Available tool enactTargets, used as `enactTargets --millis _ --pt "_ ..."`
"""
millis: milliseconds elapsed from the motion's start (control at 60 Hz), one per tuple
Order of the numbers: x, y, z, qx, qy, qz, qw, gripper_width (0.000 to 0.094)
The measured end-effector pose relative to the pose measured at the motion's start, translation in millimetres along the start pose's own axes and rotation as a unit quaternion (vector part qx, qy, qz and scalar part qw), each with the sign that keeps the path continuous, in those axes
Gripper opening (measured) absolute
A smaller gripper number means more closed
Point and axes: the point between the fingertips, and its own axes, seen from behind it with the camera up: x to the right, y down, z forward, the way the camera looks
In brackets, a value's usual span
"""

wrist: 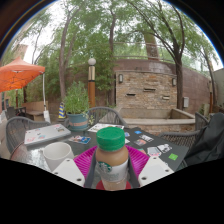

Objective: Pour water

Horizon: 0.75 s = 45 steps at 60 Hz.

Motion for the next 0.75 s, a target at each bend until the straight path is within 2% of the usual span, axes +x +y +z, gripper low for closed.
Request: enactTargets --millis 83,117,300,500,667,750 --pt "-5 -5 -8 -0.017 -0.014 0.001 1.0 0.0793" --pt "-5 -8 -12 -0.019 -0.012 -0.001 1.0 0.0849" --pt "16 0 -51 -0.063 0.046 0.005 0.997 0.0844" --pt "-6 -15 -153 -0.096 0.097 0.046 0.99 0.0833" --pt "-67 -53 -264 -0.098 0.117 0.072 0.986 0.0834" --pt "-114 -74 -314 -0.103 0.101 0.128 0.981 0.0834"
